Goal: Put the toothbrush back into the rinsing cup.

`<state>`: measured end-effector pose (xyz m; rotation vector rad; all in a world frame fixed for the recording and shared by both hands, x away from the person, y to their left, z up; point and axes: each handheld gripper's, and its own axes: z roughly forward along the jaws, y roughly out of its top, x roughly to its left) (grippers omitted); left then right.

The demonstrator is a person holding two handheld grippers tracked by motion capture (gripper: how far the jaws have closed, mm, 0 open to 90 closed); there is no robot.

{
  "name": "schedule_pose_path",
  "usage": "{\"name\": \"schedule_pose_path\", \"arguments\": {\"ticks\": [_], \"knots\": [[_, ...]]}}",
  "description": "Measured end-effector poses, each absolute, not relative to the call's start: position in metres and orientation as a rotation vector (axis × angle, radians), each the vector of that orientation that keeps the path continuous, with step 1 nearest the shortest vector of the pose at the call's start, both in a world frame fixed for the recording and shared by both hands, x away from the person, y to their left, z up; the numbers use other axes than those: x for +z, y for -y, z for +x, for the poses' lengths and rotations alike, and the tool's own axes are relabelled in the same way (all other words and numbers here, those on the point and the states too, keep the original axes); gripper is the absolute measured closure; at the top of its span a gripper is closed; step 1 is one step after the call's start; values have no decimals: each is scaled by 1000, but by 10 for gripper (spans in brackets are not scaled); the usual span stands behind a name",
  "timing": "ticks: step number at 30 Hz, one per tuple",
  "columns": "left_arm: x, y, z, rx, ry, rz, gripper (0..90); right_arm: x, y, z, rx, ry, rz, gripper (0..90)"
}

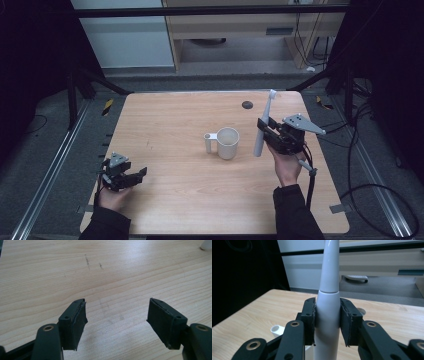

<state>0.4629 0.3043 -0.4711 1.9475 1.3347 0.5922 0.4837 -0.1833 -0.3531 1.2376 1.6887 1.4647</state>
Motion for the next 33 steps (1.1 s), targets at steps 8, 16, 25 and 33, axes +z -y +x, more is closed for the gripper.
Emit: {"name": "schedule_pose_path", "arguments": {"ticks": [8, 16, 25, 33], "knots": [[-471, -304, 463, 592, -1335, 1947, 302, -347, 175, 492, 1519, -1669, 1228, 676], [-471, -305, 463, 588, -1334, 1947, 302, -344, 161, 504, 1567, -1665, 1218, 676], [-471, -305, 463, 587, -1334, 1946, 302, -341, 146, 516, 1602, -1660, 1210, 676], [-471, -304, 463, 588, -1331, 1946, 302, -346, 132, 531, 1614, -1670, 1218, 676]]}}
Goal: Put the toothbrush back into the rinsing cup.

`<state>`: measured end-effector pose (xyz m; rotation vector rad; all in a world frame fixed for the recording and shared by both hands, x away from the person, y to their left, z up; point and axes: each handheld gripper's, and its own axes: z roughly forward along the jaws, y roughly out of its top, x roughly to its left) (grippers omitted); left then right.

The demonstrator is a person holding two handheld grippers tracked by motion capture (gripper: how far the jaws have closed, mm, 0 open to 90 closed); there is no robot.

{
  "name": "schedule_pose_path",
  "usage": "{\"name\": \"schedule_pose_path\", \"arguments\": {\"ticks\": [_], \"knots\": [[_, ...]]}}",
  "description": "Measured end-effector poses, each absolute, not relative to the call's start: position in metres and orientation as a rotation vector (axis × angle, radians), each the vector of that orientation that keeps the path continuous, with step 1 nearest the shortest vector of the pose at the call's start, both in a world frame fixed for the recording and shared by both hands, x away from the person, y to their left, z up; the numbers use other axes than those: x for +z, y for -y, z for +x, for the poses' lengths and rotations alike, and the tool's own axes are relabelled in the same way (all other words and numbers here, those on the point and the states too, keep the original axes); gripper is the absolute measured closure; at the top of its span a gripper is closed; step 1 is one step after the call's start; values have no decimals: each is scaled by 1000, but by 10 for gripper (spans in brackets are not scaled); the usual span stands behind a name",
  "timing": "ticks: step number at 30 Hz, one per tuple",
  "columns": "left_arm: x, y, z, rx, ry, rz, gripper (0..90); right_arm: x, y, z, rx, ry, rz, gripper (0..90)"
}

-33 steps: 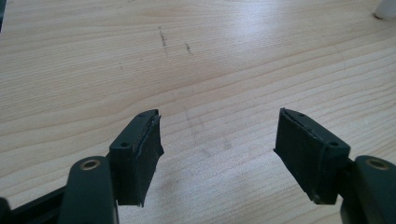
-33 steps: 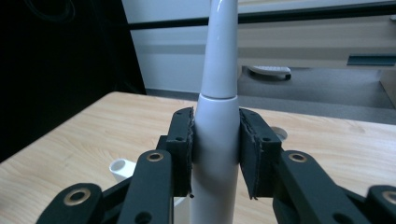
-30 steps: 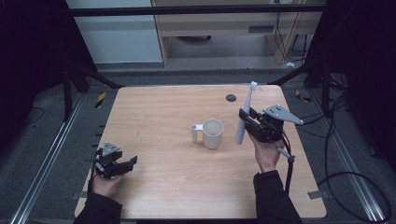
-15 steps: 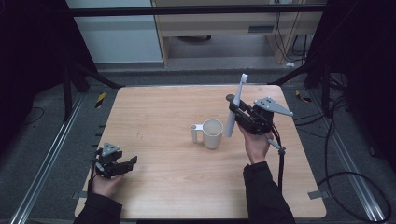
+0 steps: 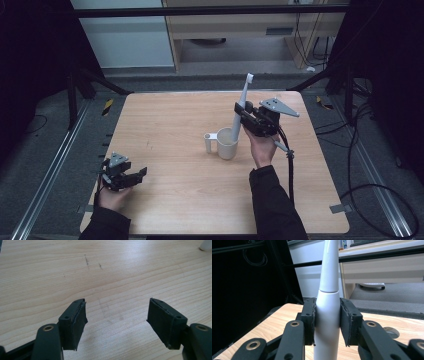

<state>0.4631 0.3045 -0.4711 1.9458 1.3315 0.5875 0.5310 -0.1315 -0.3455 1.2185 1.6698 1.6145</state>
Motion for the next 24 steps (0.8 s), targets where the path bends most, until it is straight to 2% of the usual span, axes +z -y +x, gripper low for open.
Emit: {"name": "schedule_pose_path", "arguments": {"ticks": [24], "knots": [[-471, -305, 463, 585, -1332, 1946, 302, -370, 110, 558, 1595, -1714, 1275, 675]]}}
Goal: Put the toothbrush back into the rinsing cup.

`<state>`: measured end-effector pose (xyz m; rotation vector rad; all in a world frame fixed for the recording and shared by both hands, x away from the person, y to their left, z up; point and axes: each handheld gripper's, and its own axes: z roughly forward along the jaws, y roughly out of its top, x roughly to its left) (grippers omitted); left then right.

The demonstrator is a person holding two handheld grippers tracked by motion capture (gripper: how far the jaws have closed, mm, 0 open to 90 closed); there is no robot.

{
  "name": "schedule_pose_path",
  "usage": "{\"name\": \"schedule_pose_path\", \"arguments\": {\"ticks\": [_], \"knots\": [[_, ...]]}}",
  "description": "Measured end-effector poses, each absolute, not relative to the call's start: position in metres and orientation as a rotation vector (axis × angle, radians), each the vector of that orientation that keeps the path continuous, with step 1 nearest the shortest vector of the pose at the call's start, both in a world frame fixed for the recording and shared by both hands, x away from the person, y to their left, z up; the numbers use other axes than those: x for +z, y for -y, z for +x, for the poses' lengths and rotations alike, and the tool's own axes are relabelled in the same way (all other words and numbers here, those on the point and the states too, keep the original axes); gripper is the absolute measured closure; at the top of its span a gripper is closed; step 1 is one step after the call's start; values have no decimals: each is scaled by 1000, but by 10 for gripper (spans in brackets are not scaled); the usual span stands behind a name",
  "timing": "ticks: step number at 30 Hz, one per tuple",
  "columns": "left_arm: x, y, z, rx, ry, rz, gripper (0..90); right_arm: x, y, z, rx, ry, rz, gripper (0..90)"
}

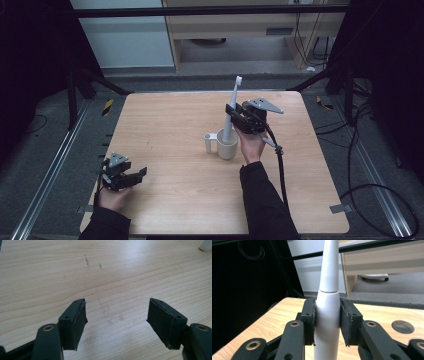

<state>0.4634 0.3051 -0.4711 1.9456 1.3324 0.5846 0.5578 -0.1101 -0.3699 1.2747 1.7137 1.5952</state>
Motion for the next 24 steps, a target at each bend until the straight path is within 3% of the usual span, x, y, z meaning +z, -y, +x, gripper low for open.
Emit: {"name": "schedule_pose_path", "arguments": {"ticks": [24], "knots": [[-471, -305, 463, 585, -1332, 1946, 302, -401, 102, 566, 1474, -1806, 1340, 675]]}}
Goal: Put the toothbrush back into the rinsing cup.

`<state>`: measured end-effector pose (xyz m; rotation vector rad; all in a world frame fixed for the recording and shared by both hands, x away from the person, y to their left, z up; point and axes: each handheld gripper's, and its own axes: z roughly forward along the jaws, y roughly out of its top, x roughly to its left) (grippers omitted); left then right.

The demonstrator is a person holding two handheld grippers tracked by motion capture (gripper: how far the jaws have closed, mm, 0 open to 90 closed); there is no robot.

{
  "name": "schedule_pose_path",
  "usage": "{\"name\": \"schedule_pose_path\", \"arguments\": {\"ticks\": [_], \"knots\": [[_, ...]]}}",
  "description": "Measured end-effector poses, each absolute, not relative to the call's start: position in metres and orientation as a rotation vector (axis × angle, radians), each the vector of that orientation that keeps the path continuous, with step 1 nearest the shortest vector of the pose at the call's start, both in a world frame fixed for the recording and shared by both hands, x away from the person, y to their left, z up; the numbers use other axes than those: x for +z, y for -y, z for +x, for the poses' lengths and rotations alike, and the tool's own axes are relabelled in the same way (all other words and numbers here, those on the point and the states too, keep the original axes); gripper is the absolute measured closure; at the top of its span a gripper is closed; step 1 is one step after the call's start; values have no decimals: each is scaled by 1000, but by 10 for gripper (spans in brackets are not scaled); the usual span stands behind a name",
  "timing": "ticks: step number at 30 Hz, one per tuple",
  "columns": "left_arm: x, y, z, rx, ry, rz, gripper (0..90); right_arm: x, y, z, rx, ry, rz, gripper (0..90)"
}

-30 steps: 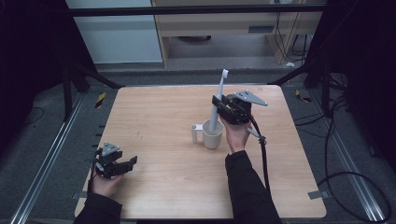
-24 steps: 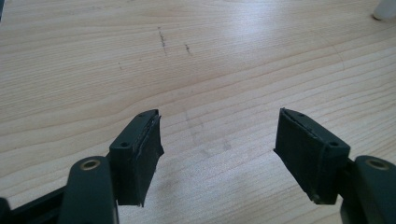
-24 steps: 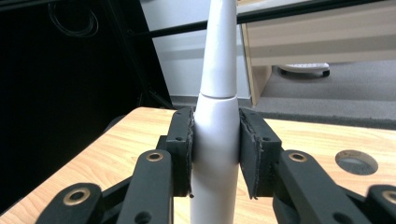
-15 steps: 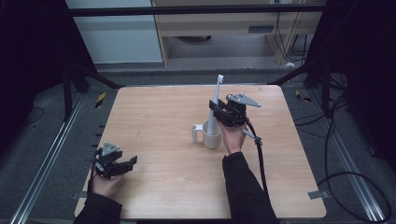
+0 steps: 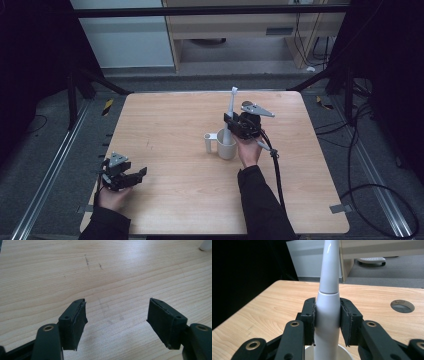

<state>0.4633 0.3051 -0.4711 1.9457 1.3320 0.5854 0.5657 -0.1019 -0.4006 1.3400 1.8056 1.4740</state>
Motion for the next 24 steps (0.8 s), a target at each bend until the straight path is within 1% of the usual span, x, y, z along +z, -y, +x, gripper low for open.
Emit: {"name": "schedule_pose_path", "arguments": {"ticks": [24], "knots": [[-471, -305, 463, 585, -1331, 1945, 302, -415, 92, 572, 1340, -1908, 1378, 672]]}}
